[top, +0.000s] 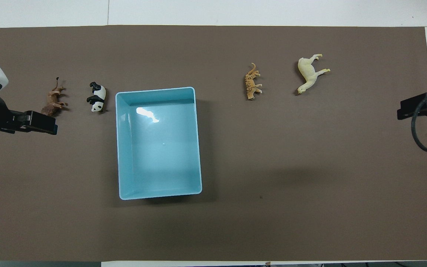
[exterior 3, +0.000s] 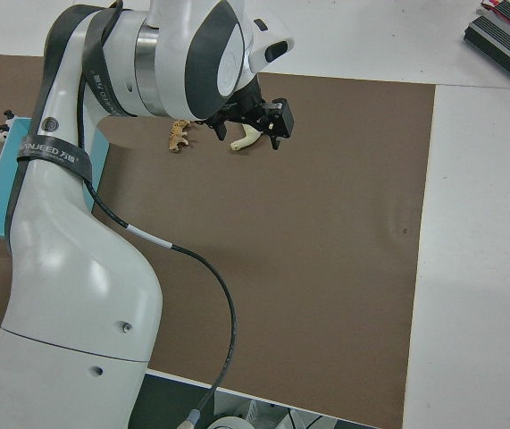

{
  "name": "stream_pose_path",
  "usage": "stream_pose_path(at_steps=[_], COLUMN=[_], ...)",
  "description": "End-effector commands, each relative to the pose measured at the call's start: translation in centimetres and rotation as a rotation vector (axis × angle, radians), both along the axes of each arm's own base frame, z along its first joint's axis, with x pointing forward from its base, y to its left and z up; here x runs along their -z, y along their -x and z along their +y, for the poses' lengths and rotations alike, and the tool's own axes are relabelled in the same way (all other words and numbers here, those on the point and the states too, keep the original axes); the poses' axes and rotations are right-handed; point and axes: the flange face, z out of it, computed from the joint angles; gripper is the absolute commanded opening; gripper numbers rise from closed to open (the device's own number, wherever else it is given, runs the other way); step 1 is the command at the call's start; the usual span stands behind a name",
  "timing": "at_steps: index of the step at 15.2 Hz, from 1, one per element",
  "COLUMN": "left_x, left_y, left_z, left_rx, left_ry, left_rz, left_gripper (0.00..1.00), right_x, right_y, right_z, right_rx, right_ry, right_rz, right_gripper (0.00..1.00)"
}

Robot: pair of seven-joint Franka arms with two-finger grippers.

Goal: Put all toys into storage box
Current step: 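Reach the left gripper toward the black-and-white panda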

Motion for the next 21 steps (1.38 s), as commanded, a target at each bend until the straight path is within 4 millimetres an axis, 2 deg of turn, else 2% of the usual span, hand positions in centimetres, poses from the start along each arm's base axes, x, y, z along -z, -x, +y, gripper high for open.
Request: stream_pose_path(at_steps=[1, 6, 8, 10, 12, 14, 15, 17, 18, 21], left_x=[-0.2, 0.3, 1.4, 2.3, 3.1, 4.4, 6.9, 10.4, 12.2, 18.2], left_y=[-0.6, -0.4, 0.0, 0.1, -0.7, -2.3, -3.8, -6.1, -6.9, -10.1], left_z=[-0.4, -0.4, -0.1, 0.2, 0.2, 1.5, 1.6, 1.0, 1.5, 1.1], left_rx=[0.003, -0.009, -0.015, -0.035, -0.091, -0.121, -0.127, -0.120, -0.128, -0.133], left_ry=[0.008, -0.005, -0.006, -0.001, 0.011, 0.019, 0.016, 0.022, 0.023, 0.033], left_rz=[-0.005, 0.008, 0.006, -0.034, -0.122, -0.183, -0.159, -0.195, -0.208, -0.269], left_gripper=[1.00, 1.00, 1.00, 1.00, 1.00, 1.00, 1.00, 1.00, 1.00, 1.00], right_x=[-0.2, -0.1, -0.1, 0.0, 0.0, -0.2, 0.1, 1.6, 2.5, 6.7], right_y=[0.6, 0.7, 0.9, 1.2, 1.1, 1.0, 0.7, -0.1, -0.4, -3.0], right_z=[-0.4, -0.3, -0.5, 0.3, 0.1, -0.1, 0.0, 0.5, 0.5, 0.7], right_rx=[0.001, -0.002, 0.000, -0.015, -0.009, -0.008, -0.011, -0.035, -0.042, -0.152], right_ry=[-0.002, -0.003, -0.003, -0.004, -0.006, -0.013, -0.012, -0.010, -0.009, -0.012], right_rz=[0.007, 0.012, 0.021, 0.046, 0.047, 0.028, 0.009, -0.042, -0.050, -0.041], right_gripper=[1.00, 1.00, 1.00, 1.00, 1.00, 1.00, 1.00, 1.00, 1.00, 1.00])
